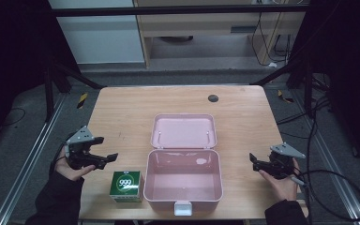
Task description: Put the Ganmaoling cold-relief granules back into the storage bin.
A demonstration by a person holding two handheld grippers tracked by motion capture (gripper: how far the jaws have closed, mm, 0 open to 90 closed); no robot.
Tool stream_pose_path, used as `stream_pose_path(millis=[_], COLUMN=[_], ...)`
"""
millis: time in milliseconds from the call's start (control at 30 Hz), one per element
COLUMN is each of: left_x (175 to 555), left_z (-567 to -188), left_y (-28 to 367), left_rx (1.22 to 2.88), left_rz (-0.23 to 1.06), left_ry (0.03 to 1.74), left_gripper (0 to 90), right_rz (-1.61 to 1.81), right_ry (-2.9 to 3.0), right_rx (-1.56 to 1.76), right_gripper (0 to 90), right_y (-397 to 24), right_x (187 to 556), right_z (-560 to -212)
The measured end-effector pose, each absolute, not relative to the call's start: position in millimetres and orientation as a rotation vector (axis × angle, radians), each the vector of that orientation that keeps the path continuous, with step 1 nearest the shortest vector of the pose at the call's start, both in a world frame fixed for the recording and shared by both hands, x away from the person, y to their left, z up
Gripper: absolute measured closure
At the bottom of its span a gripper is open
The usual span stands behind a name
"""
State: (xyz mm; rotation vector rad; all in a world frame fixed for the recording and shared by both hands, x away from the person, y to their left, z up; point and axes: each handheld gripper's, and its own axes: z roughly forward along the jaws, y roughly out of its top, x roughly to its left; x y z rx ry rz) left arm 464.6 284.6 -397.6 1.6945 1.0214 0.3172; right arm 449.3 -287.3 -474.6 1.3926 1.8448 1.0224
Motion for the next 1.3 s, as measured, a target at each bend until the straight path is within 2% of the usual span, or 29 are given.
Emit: stream_pose_path(millis=[433, 1300], left_x=[454.6, 424.4], left_z=[-382.7, -404.9], left_y=[270.7, 236.9], left_rx=[1.757, 1.893], left_rz=[0.248, 0.042], left_ry=[0.948, 0.892], left_gripper=[11.6, 7.4], right_rz=[1.021, 1.001], right_ry=[1.864, 1.913], right_rx=[1.389, 1.380], right_gripper=[7.7, 6.2], right_y=[-286.2, -283.2], right_x=[449.6, 449.6], right_z=[-475.6, -479.8])
